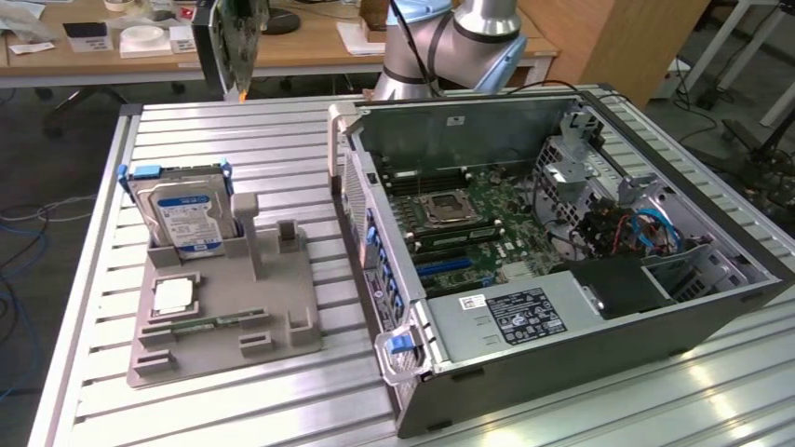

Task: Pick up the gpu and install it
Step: 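Pick up the gpu and move the gpu toward the slot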

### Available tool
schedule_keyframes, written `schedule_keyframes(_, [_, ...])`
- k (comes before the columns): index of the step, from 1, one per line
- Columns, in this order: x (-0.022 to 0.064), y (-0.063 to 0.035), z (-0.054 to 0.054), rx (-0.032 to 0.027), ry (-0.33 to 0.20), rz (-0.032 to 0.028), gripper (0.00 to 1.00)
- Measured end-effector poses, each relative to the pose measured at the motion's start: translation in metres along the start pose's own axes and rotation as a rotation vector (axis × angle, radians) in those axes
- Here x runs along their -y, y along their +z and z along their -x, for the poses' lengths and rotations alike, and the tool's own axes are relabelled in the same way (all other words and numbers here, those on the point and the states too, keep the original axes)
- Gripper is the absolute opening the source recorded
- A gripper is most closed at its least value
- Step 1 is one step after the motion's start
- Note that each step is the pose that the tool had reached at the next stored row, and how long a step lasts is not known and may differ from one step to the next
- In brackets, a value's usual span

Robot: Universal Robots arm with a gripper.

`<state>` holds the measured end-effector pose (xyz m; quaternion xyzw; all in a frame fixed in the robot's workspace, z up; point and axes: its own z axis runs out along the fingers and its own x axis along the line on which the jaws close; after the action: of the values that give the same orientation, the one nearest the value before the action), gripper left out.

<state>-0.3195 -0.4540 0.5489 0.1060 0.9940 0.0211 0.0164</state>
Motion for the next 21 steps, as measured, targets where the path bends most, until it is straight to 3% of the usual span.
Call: schedule_keyframes(21, [0.0000, 0.0001, 0.0000, -0.0009, -0.021, 0.0006, 0.27])
